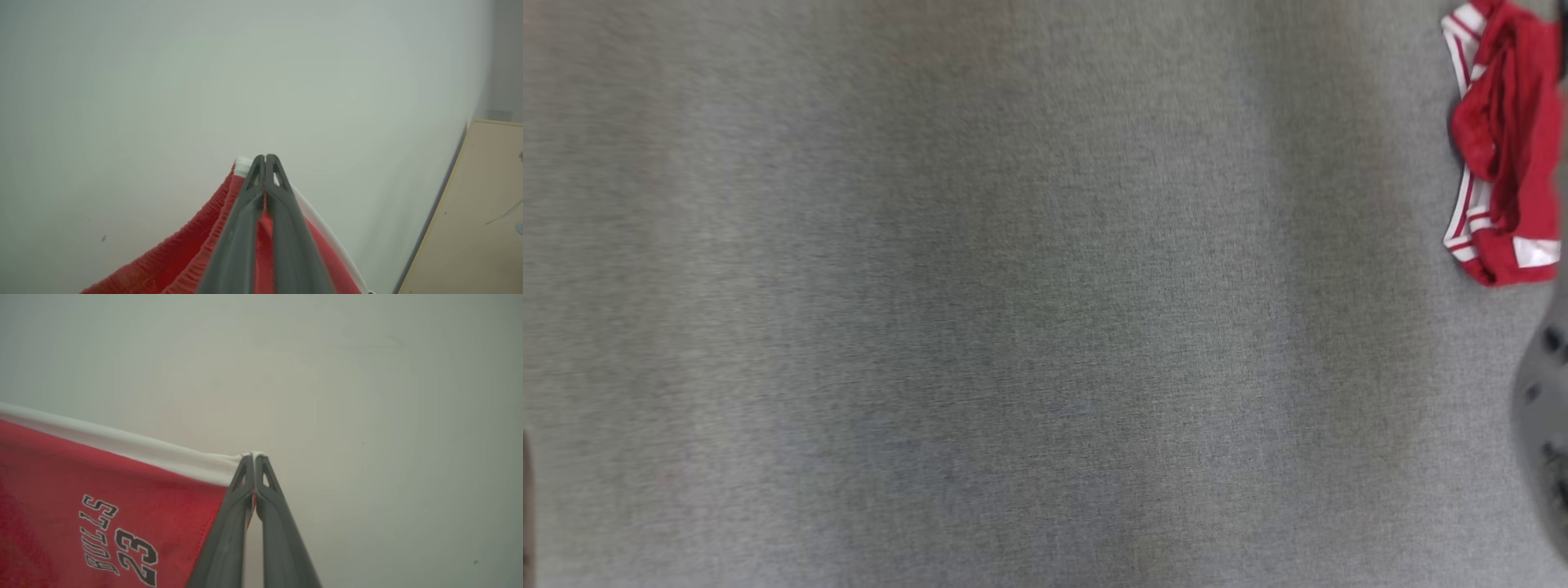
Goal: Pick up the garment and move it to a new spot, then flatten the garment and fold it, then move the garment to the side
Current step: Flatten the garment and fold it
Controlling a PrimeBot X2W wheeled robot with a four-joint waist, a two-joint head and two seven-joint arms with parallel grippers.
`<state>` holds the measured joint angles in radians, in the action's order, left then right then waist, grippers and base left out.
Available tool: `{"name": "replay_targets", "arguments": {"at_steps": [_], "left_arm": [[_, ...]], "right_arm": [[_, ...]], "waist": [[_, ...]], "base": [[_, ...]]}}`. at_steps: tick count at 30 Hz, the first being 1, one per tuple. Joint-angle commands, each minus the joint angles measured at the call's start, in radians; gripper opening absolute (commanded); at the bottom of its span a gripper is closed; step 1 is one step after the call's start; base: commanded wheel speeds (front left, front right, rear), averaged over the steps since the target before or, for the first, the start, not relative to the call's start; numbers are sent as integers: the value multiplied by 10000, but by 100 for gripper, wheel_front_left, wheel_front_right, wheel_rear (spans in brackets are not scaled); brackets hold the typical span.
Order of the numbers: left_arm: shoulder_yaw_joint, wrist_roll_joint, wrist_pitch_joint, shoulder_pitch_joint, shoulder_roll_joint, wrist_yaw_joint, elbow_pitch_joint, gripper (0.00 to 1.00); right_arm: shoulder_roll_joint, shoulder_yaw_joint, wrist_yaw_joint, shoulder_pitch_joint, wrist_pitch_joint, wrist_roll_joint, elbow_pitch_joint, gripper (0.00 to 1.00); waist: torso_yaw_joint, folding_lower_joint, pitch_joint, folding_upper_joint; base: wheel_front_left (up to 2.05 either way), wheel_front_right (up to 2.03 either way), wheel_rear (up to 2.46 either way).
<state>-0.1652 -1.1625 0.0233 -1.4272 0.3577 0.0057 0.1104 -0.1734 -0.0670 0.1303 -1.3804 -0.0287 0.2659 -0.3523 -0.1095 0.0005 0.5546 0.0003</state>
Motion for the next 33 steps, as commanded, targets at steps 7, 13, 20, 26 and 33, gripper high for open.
{"name": "replay_targets", "arguments": {"at_steps": [7, 13, 20, 26, 33], "left_arm": [[-146, -440, -926, 1420, -598, -1130, 456, 0], [-1089, -217, -1452, 5115, -444, -1351, 721, 0], [-2208, -416, -1513, 8037, -225, -1387, 997, 0], [-3441, -732, -1179, 10344, 100, -1355, 935, 0], [-3993, -746, -1241, 11869, 356, -1357, 766, 0]], "right_arm": [[-889, -1021, 1, 359, -145, -272, -1008, 0], [-1707, -2307, 1, 2539, 799, 1140, -768, 0], [-2706, -3114, 1, 5046, 2066, 2591, 537, 0], [-3687, -2806, 1, 7810, 3459, 3526, 2064, 0], [-3946, -1923, 1, 10746, 5013, 4038, 3671, 0]], "waist": [[120, -5, 548, -3], [279, -5, -220, -3], [329, -5, -1442, -3], [391, -5, -2877, -3], [612, -5, -3840, -3]], "base": [[0, 0, 0], [0, 0, 0], [0, 0, 0], [0, 0, 0], [0, 0, 0]]}}
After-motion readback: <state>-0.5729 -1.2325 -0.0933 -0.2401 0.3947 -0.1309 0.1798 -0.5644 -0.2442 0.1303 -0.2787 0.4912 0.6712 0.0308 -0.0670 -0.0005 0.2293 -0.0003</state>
